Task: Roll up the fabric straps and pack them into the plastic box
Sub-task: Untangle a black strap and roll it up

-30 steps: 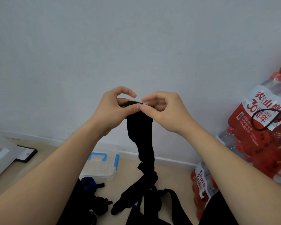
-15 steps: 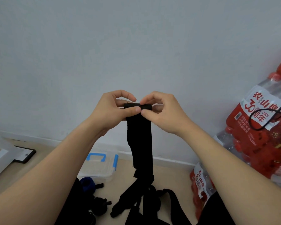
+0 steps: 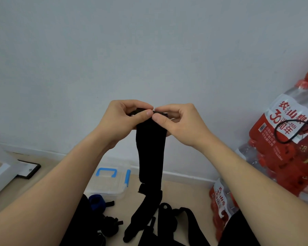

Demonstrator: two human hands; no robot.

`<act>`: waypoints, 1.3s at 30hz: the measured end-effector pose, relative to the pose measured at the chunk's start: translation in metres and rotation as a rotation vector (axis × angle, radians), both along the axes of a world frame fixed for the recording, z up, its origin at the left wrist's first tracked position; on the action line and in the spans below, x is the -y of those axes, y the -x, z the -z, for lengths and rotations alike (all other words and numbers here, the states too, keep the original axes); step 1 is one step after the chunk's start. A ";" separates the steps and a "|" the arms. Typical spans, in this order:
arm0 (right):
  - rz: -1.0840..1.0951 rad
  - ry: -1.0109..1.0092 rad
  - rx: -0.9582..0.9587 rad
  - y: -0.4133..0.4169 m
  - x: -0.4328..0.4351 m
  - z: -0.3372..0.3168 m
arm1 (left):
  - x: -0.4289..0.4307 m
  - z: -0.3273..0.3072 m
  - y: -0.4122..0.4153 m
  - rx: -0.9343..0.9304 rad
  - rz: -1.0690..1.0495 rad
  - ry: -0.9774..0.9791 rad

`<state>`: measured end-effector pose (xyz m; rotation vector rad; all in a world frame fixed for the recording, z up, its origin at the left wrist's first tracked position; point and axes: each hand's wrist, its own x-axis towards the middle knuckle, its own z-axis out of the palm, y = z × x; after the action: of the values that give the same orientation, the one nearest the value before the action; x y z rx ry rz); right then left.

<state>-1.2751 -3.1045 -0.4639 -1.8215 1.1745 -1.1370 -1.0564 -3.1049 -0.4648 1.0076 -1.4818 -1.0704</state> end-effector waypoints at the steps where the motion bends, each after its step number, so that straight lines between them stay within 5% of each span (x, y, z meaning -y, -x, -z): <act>1: -0.019 -0.041 0.020 0.001 0.001 -0.001 | 0.000 0.000 0.000 -0.010 -0.005 0.010; 8: 0.085 0.055 0.072 -0.003 -0.001 -0.001 | -0.002 -0.004 0.000 0.003 0.104 -0.123; 14: 0.008 -0.067 0.075 0.002 -0.002 -0.006 | -0.003 -0.001 -0.002 -0.034 0.080 -0.029; 21: 0.058 0.033 0.069 0.000 0.000 0.001 | -0.002 -0.001 -0.003 0.069 0.128 -0.034; 30: 0.011 -0.132 0.107 -0.002 -0.001 0.000 | -0.001 -0.001 0.000 -0.069 0.015 0.012; 39: 0.018 -0.140 0.259 -0.007 -0.003 -0.001 | -0.004 0.001 -0.001 0.076 0.049 0.125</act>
<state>-1.2680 -3.1013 -0.4628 -1.5113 1.0914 -1.2273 -1.0557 -3.1009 -0.4662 0.9368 -1.6214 -0.9706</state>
